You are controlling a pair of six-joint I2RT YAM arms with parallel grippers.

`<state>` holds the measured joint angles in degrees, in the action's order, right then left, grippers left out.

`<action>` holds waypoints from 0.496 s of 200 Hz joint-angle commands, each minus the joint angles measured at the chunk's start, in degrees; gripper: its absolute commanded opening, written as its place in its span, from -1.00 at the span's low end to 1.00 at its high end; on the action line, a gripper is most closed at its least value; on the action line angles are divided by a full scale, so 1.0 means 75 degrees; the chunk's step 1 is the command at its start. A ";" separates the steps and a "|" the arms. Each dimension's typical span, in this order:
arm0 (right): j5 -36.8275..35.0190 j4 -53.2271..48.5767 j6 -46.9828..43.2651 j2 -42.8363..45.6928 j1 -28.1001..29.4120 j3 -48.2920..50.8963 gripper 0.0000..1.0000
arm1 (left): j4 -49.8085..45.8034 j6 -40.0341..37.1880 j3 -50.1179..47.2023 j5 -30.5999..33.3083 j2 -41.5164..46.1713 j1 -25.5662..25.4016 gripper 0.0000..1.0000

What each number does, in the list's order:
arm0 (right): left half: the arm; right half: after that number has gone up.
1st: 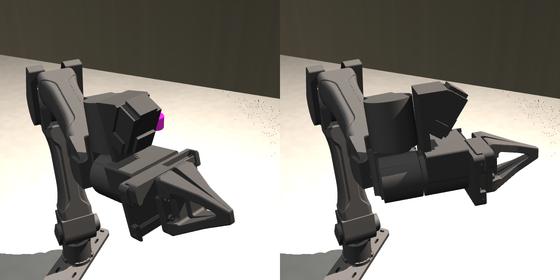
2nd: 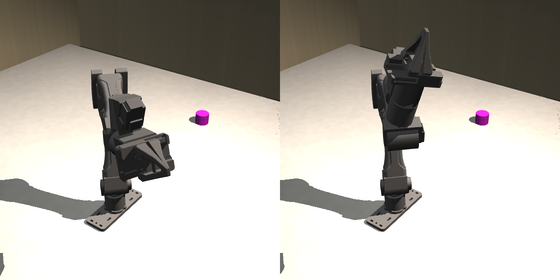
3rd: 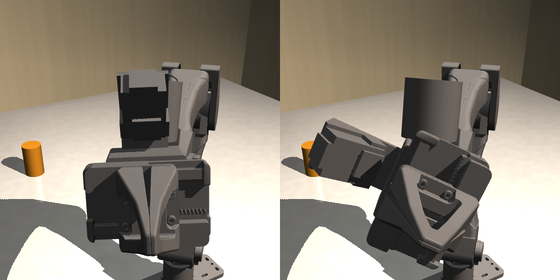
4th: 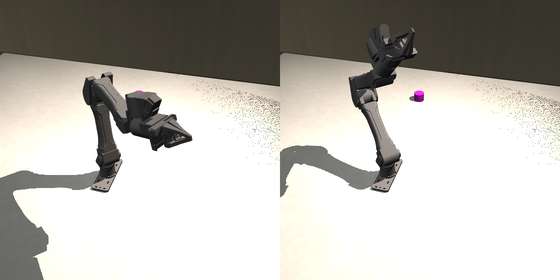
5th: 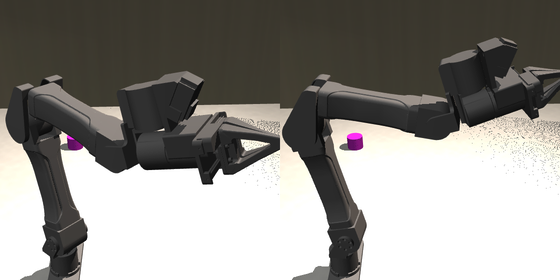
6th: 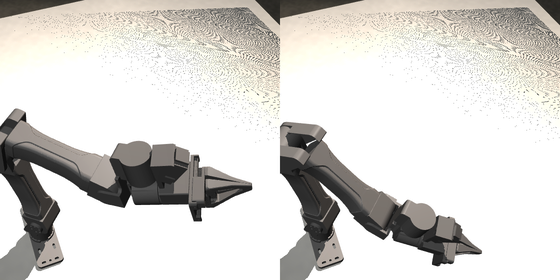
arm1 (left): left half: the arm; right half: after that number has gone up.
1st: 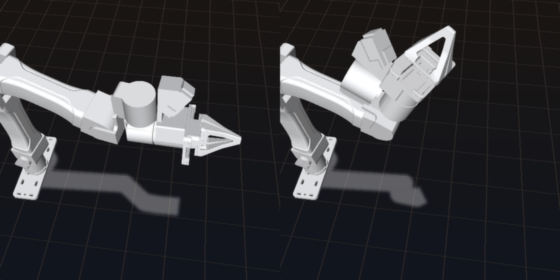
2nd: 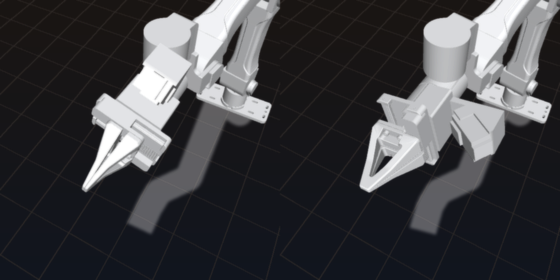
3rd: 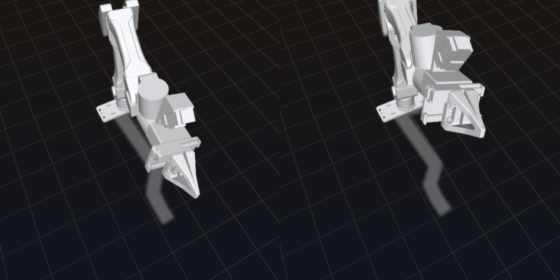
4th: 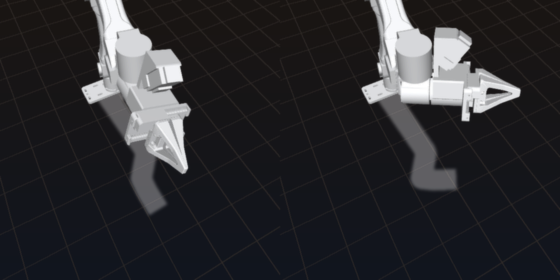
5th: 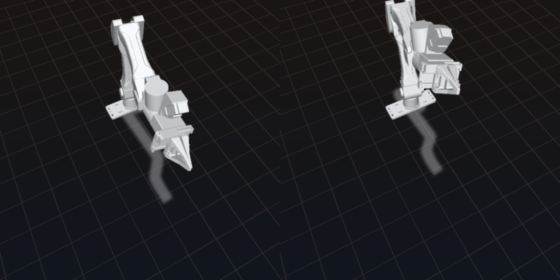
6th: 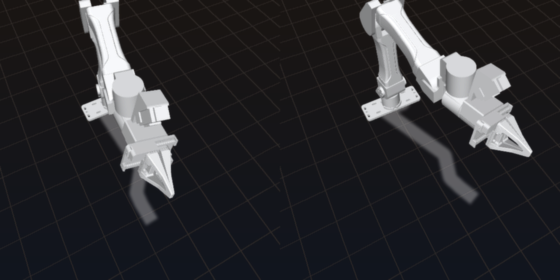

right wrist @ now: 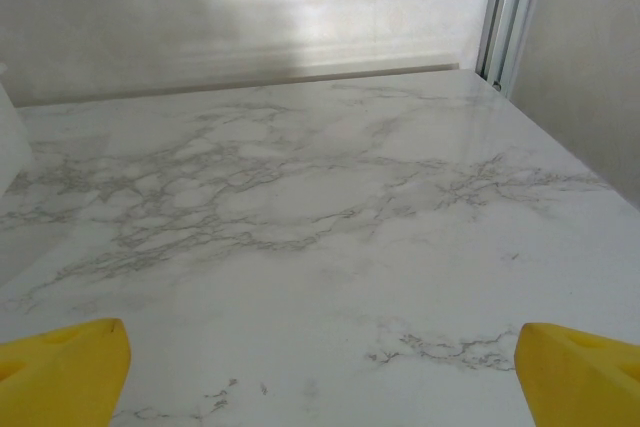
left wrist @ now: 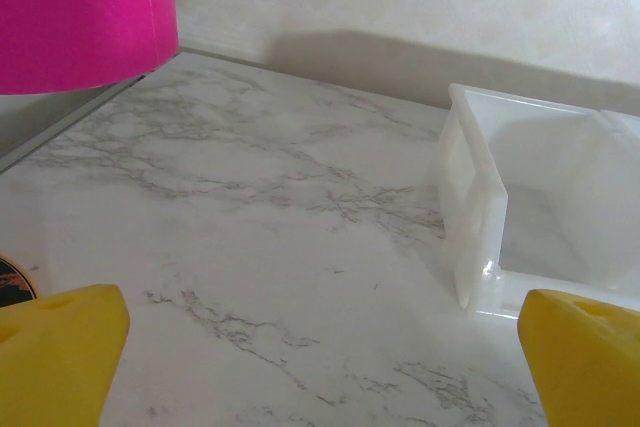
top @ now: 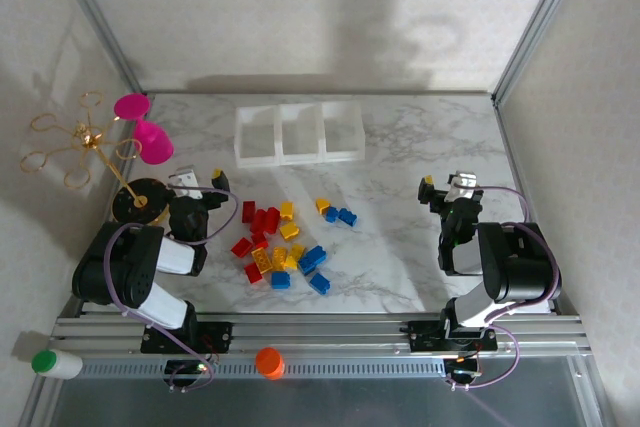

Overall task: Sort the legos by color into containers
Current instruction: Pick up the lego from the middle-left of the table.

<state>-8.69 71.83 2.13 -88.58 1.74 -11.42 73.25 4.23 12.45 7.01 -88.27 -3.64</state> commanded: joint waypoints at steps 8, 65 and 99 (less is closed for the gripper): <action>0.0103 0.0315 -0.0026 0.0009 -0.0027 -0.0113 0.98 | -0.0039 -0.0072 0.0122 -0.0137 0.0033 0.0052 0.99; 0.0083 0.0276 -0.0006 0.0093 -0.0021 -0.0107 0.98 | -0.0652 -0.0095 0.0311 0.0031 0.0444 -0.0018 0.99; -0.0069 0.0421 0.0043 0.0366 -0.0017 0.0082 0.98 | -0.2040 0.0010 0.0675 0.0390 0.1162 -0.0169 0.99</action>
<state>-8.73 72.01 2.15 -88.03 1.74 -11.38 64.47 4.25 15.55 7.73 -83.18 -4.14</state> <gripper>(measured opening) 0.988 0.995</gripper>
